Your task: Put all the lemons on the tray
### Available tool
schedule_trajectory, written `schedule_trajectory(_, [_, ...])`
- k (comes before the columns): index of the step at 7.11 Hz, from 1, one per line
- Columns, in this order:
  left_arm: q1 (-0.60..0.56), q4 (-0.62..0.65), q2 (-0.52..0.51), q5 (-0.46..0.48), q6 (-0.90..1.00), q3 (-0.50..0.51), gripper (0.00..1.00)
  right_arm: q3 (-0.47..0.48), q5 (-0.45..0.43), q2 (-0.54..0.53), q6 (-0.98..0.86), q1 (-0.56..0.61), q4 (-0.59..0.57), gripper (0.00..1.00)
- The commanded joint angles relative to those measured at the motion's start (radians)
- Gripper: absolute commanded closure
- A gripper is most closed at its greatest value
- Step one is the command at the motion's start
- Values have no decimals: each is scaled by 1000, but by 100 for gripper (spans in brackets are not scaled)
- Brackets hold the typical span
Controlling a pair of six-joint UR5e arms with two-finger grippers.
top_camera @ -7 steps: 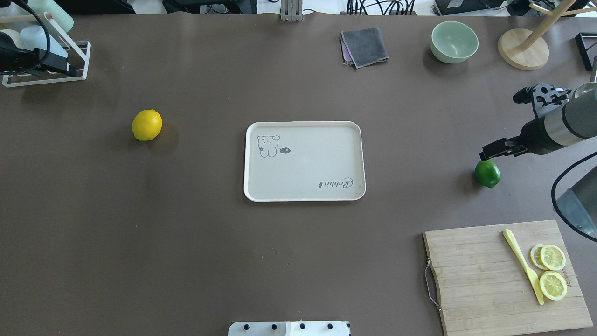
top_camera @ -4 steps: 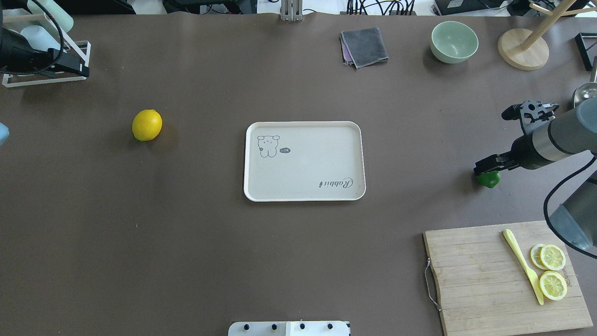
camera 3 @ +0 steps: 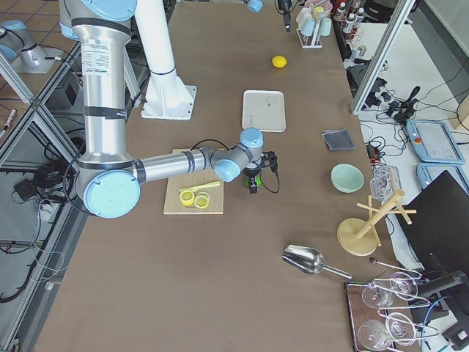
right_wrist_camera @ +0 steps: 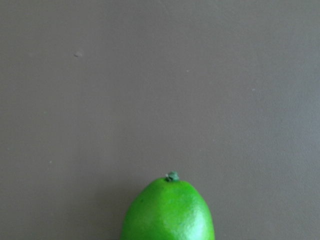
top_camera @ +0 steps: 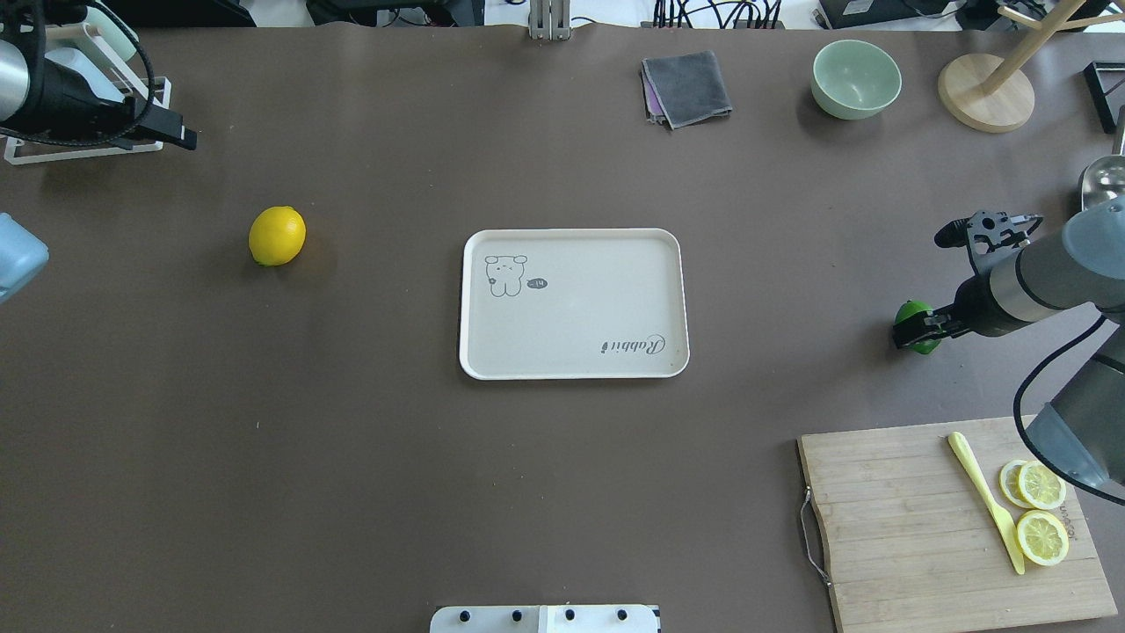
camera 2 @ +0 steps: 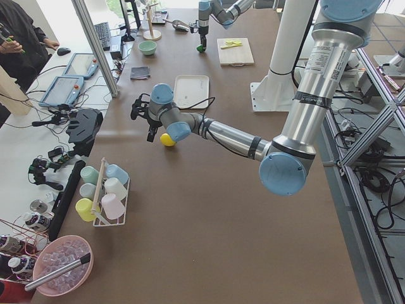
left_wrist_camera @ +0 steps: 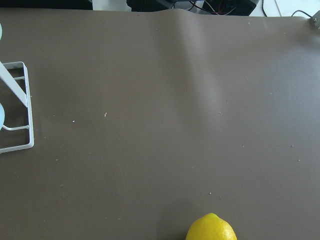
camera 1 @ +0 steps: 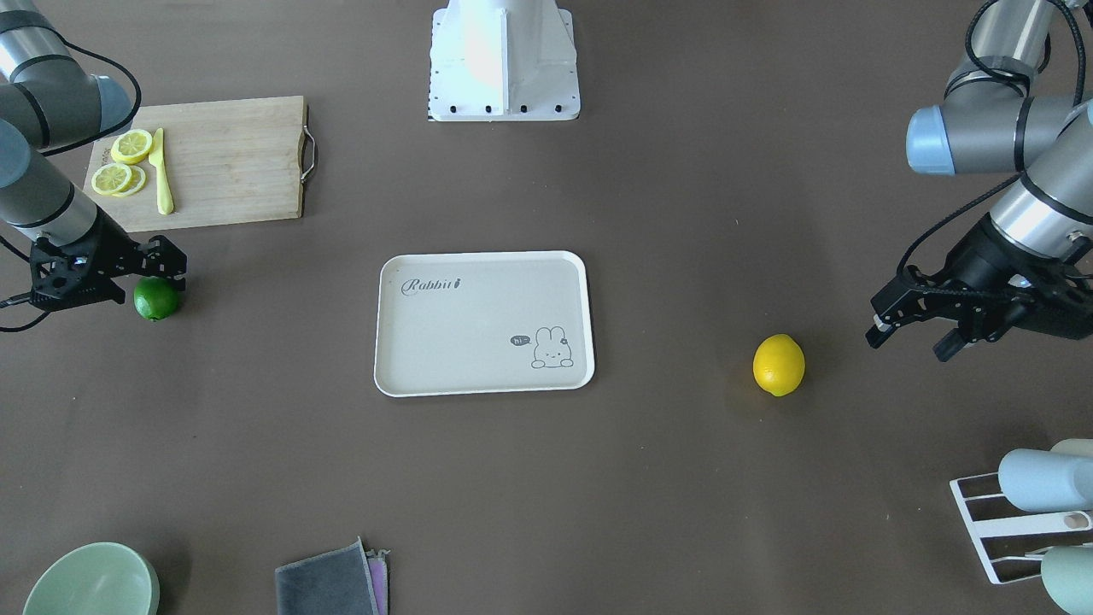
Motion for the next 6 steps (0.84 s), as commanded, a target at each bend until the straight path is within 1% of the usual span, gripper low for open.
schedule_trajectory(1, [14,1,-9,1,0,5,2,-2,12,13,-1,-5,3,100])
schedule_trajectory(2, [14,1,-9,1,0,6,2,26,32,15,1,0,2,100])
schedule_trajectory(4, [16,-1,-12,3,2,18,2,59,101,31,1,72,-11,100])
schedule_trajectory(5, [20,-2,-33,9,2,53,2,94,132,63,1,107,-67,100])
schedule_trajectory(6, [73,-4,-47,80,-1,68,2,153,132,106,1,114,-187,100])
